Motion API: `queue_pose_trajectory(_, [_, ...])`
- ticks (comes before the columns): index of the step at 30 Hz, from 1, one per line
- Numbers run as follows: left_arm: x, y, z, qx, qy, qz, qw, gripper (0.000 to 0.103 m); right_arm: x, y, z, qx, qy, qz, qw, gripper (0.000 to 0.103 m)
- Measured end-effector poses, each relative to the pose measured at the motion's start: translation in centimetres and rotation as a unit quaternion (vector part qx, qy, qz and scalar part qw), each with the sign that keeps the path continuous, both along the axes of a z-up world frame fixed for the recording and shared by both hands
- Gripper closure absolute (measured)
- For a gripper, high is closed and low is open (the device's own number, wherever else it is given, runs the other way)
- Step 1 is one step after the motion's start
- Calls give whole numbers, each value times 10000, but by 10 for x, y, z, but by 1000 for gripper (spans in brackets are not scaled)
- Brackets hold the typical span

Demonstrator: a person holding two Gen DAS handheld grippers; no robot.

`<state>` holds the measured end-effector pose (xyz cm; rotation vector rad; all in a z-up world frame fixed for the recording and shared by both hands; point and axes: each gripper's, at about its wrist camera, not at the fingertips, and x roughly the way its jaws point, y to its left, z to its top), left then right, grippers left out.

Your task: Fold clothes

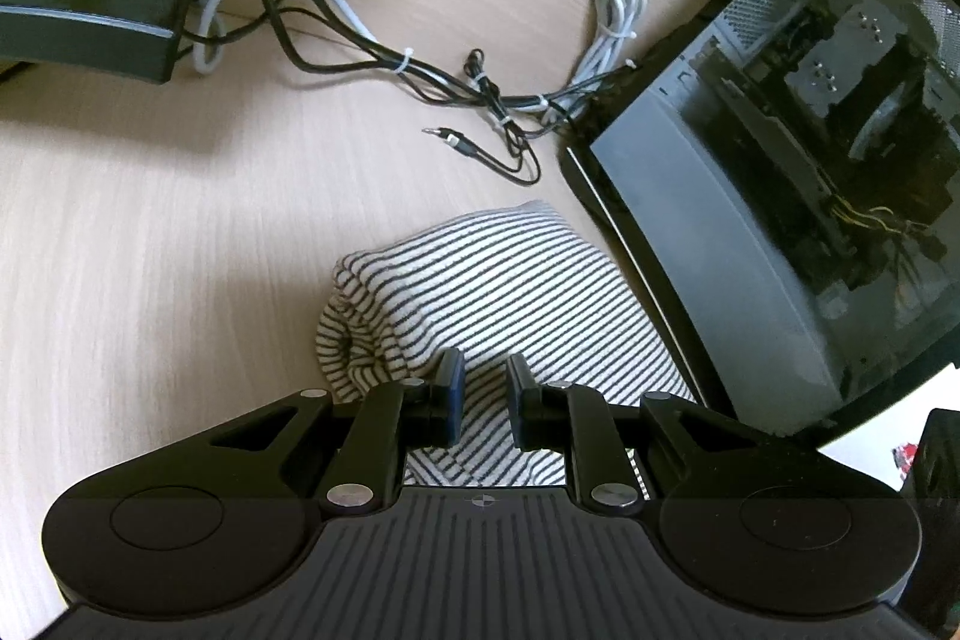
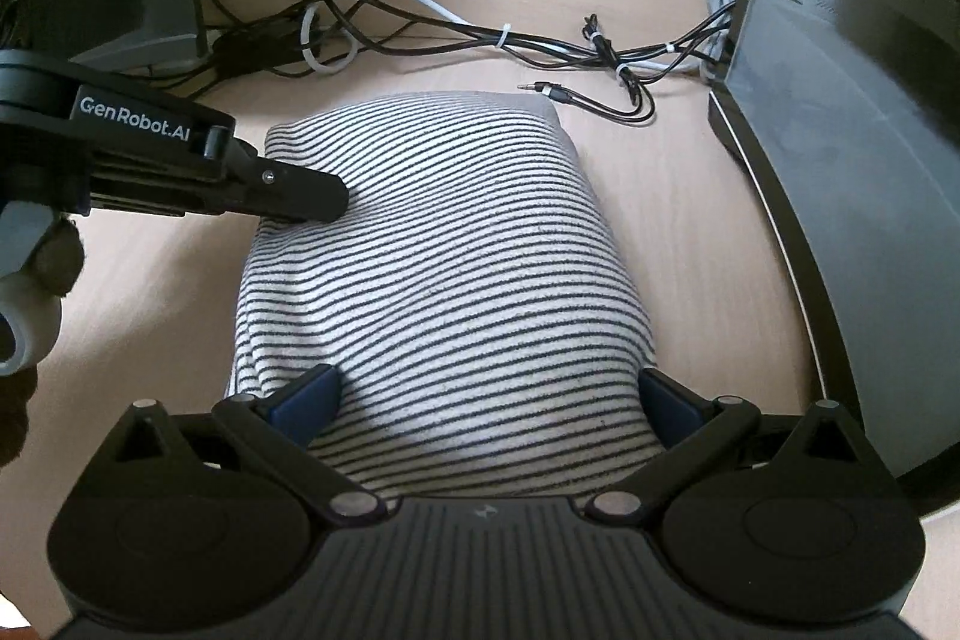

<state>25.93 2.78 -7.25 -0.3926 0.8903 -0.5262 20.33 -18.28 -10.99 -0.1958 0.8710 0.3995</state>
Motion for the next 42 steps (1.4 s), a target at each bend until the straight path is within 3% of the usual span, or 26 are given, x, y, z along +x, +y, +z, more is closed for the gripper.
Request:
queue_pose_trajectory(7, [-7,-16,7,308,-44,287,9991,79,0,-10,3,43,77,556,9984,0])
queue_pose_trajectory(11, [-10,-26,12,484,-69,418,9979,65,-3,-9,4,-62,89,811,9966,0])
queue_pose_trajectory(13, [-10,-31,14,570,-81,422,9974,54,-6,-11,5,-59,92,904,9958,0])
queue_pose_trajectory(17, [-13,-40,17,735,-104,493,9960,48,-10,-24,16,226,112,874,9959,0])
queue_pose_trajectory(20, [-12,-42,17,713,-108,513,9961,43,-22,-39,42,543,-285,1083,9922,0])
queue_pose_trajectory(23, [-12,-45,15,640,-160,546,9963,36,-22,-48,52,596,-570,854,9929,0])
queue_pose_trajectory(25, [-14,-50,15,687,-213,538,9960,29,-19,-49,49,592,-523,717,9943,0])
queue_pose_trajectory(32, [-16,-49,16,556,-227,633,9962,27,-15,-62,49,1068,-496,351,9924,0])
queue_pose_trajectory(42, [-38,-32,30,121,-332,1258,9914,25,20,-64,37,1163,-367,40,9925,1])
